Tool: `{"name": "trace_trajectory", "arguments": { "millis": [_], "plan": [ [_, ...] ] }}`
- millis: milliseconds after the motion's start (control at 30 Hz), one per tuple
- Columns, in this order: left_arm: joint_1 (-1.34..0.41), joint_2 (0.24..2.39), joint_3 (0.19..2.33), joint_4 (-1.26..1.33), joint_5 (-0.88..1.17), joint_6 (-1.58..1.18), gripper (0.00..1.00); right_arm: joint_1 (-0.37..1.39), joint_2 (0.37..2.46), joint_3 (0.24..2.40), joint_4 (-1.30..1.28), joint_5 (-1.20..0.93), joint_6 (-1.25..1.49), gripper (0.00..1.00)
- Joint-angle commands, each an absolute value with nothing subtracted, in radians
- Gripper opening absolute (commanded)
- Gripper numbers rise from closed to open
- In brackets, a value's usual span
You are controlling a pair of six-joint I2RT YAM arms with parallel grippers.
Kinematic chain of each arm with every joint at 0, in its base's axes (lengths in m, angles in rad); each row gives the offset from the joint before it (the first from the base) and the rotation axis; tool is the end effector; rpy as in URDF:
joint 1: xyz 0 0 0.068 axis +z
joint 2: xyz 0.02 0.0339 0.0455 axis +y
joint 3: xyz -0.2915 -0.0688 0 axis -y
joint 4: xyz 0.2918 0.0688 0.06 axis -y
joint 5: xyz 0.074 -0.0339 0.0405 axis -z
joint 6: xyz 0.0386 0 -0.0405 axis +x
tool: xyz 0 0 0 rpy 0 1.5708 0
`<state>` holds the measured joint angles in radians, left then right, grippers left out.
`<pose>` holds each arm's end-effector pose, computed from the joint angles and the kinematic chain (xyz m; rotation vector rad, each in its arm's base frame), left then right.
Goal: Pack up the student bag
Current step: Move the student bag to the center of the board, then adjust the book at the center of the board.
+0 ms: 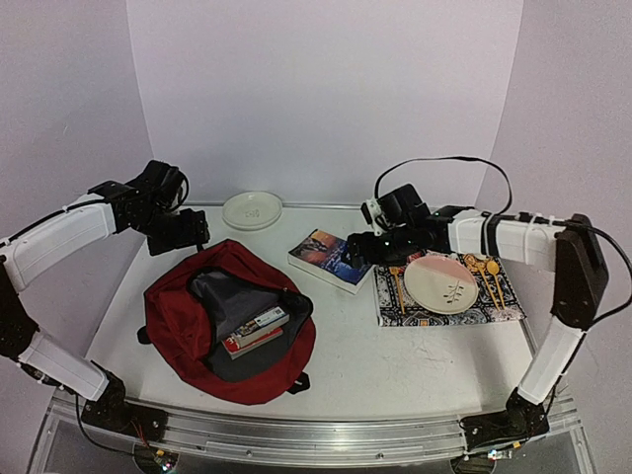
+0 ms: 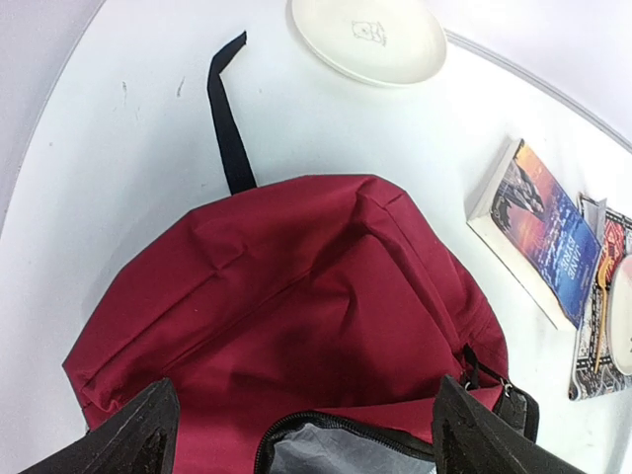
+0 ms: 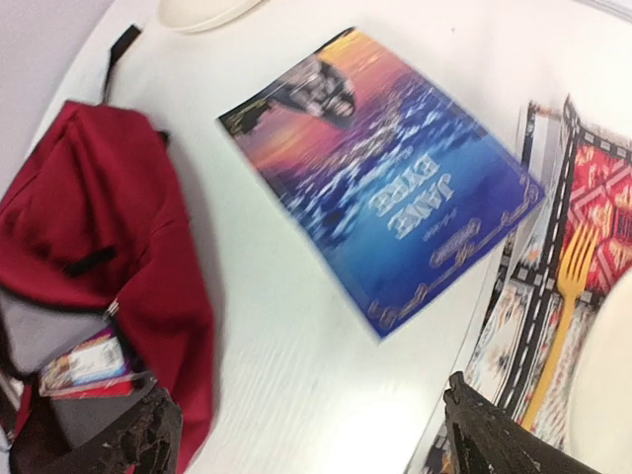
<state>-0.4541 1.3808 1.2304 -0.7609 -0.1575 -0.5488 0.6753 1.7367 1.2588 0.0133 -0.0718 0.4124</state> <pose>0.3002 -0.1398 0.3267 -0.1843 2.4745 -0.2364 0.3537 0.2869 0.2697 -0.3242 2.0939 0.7418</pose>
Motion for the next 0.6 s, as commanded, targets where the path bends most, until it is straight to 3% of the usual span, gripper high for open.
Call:
{"name": "trace_trajectory", "arguments": {
  "millis": [0, 333, 567],
  "plan": [
    [-0.448, 1.376, 1.248, -0.734, -0.1, -0.539, 0.9, 0.627, 1.875, 1.421, 0.002, -0.033, 0.311, 0.89],
    [-0.45, 1.401, 1.276, -0.703, 0.017, -0.531, 0.86, 0.561, 2.152, 1.686, 0.002, -0.036, 0.253, 0.89],
    [-0.47, 1.428, 1.307, -0.689, 0.067, -0.525, 0.84, 0.533, 2.29, 1.802, -0.016, -0.059, 0.257, 0.96]
  ]
}}
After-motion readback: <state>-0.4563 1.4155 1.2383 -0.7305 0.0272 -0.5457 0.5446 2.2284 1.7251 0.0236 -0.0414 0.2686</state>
